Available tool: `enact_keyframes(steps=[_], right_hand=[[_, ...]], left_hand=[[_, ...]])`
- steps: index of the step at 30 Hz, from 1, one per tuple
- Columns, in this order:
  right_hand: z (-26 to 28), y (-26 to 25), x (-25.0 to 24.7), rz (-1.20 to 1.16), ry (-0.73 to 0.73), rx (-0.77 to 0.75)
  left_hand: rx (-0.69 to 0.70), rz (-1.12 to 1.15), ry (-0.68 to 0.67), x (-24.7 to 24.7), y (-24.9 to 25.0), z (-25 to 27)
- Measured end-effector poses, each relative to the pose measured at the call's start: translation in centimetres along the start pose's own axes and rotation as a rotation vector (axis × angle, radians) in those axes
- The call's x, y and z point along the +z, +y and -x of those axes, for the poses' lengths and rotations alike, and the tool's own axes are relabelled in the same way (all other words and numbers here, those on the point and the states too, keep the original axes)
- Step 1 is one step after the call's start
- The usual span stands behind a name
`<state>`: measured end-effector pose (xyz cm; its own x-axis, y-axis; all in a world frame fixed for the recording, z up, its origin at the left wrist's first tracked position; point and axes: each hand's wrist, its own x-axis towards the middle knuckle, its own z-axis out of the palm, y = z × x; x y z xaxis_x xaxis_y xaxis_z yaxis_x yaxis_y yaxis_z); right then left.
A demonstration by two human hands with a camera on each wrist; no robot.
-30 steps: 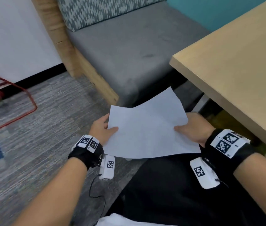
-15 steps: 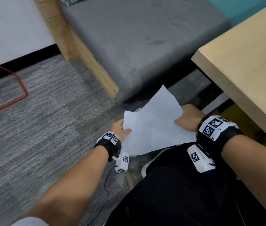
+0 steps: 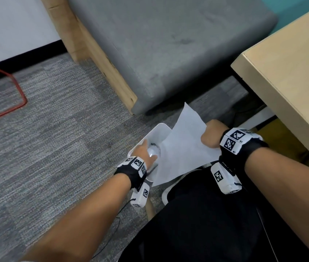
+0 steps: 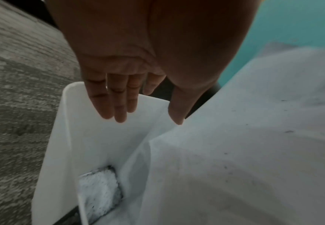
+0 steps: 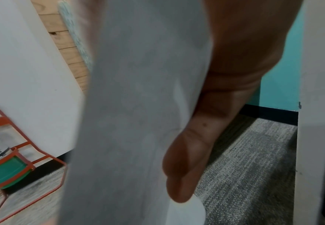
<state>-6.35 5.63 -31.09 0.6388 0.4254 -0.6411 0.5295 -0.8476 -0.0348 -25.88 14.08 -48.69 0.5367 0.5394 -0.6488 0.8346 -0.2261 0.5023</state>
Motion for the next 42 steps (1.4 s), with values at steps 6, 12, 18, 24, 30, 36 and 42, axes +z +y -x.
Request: enact_keyframes(steps=[6, 12, 18, 24, 30, 36, 42], right_hand=[[-0.3, 0.0, 0.2, -0.038, -0.008, -0.022], [-0.6, -0.1, 0.0, -0.071, -0.063, -0.058], [-0.8, 0.3, -0.2, -0.11, -0.056, -0.012], [-0.4, -1.1, -0.1, -0.092, -0.065, -0.016], [-0.7, -2.0, -0.4, -0.134, -0.108, -0.02], [0.5, -2.5, -0.2, -0.145, -0.092, 0.023], [0.6, -3.9, 0.4, -0.173, -0.128, 0.001]], left_hand=[[0.319, 0.175, 0.035, 0.9, 3.4, 0.8], [0.671, 0.266, -0.097, 1.2, 8.1, 4.2], [0.348, -0.161, -0.271, 3.5, 3.0, 3.5], [0.649, 0.01, -0.007, 0.2, 5.6, 4.9], [0.708, -0.012, -0.181, 0.5, 6.0, 6.1], [0.479, -0.003, -0.141, 0.8, 1.1, 4.7], [0.735, 0.248, 0.032, -0.8, 7.5, 6.4]])
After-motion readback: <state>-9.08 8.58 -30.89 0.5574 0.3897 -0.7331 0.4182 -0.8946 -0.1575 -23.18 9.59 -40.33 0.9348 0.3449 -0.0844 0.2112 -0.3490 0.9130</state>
